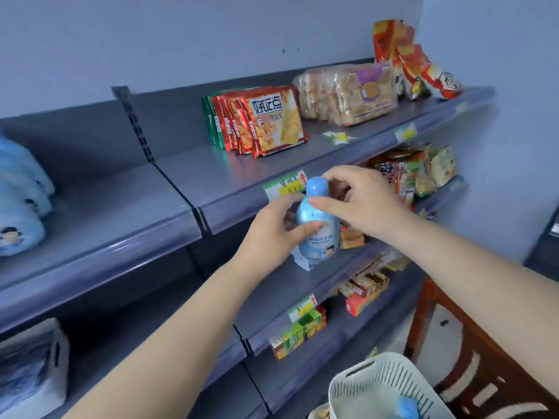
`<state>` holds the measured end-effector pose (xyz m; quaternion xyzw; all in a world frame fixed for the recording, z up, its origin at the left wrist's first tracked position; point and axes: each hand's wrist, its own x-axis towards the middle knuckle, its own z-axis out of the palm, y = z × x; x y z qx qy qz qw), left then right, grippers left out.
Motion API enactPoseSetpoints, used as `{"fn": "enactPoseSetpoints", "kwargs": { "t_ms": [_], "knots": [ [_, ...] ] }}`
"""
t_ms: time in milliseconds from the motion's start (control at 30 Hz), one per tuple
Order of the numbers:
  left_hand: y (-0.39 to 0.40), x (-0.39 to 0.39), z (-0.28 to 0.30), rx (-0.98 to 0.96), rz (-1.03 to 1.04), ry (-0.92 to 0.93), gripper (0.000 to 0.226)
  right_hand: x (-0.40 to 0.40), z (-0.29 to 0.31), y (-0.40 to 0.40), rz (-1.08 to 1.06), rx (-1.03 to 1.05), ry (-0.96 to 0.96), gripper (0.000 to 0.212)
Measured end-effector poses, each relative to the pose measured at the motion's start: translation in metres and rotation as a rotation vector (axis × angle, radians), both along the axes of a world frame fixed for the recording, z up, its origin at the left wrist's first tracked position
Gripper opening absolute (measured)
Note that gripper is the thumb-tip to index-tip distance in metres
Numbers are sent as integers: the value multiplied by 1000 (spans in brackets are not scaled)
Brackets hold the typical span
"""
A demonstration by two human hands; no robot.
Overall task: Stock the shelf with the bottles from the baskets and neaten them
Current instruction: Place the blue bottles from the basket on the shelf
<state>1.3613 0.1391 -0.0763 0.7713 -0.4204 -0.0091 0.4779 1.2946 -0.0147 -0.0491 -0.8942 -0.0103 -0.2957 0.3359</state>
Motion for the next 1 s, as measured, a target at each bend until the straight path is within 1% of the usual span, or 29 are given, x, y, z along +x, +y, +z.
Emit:
{"fn": "enactPoseSetpoints", "kwargs": {
  "t_ms": [67, 133, 233, 300, 467, 600, 700, 867, 1000],
  "knots": [
    [23, 1, 21, -11, 60, -27, 32, 7, 20, 17, 83, -3, -6, 24],
    [46, 4, 40, -32, 119, -58, 27, 17, 38, 35, 170, 21, -19, 27],
    [79, 4, 66, -50, 199, -83, 20, 34, 60, 64, 282, 86, -43, 27],
    [101, 6, 80, -64, 246, -112, 20, 47, 73, 83, 368, 140, -31, 25],
    [150, 17, 111, -124, 363, -137, 16, 77, 96, 123, 579, 194, 11, 20],
    [180, 26, 137, -109, 438, -190, 11, 96, 111, 149, 703, 239, 13, 26],
    [199, 37, 154, -74, 484, -202, 12, 114, 124, 168, 720, 239, -2, 25],
    [222, 64, 188, -19, 568, -150, 25, 147, 145, 194, 715, 246, -3, 27],
    [235, 92, 215, 154, 636, -157, 30, 180, 157, 211, 691, 217, -6, 33]
  ]
}}
